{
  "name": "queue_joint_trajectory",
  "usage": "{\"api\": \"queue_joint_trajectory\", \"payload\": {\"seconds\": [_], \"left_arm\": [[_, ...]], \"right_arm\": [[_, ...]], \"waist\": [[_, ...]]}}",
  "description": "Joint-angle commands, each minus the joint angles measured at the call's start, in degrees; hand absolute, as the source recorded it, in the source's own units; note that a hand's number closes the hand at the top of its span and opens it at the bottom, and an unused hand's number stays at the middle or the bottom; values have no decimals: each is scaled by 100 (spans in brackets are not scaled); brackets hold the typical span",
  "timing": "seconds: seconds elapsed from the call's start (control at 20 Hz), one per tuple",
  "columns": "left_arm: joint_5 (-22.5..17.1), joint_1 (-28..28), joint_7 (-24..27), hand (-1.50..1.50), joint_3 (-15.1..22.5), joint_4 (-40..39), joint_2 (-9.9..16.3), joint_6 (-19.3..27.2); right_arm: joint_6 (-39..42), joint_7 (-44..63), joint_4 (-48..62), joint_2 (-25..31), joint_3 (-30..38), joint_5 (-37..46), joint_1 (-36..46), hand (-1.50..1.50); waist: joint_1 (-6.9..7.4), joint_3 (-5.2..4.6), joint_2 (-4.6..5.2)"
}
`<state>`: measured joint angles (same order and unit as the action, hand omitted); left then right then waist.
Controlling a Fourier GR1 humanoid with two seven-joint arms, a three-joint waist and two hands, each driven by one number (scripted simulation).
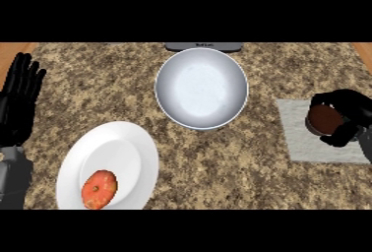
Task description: Pick the cupcake from the placemat and place it in the bowl
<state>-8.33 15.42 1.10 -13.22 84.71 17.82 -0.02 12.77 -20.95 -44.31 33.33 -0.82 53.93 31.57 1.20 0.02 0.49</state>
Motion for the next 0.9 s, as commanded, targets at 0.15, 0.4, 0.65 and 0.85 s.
{"api": "queue_joint_trajectory", "payload": {"seconds": [0.15,0.4,0.65,0.85], "left_arm": [[56,196,153,0,138,-150,-126,-23],[161,43,97,0,247,102,-265,124],[12,142,-118,0,55,6,-58,15],[152,-61,160,0,158,10,-197,58]], "right_arm": [[-437,-1566,1730,1213,222,323,722,150],[-1072,-1737,2310,1448,528,344,1266,150],[-857,-1872,2588,1676,836,151,2071,150],[140,-2816,2478,1992,1093,-289,2570,150]], "waist": [[217,28,118],[229,28,74],[180,15,48],[104,5,10]]}}
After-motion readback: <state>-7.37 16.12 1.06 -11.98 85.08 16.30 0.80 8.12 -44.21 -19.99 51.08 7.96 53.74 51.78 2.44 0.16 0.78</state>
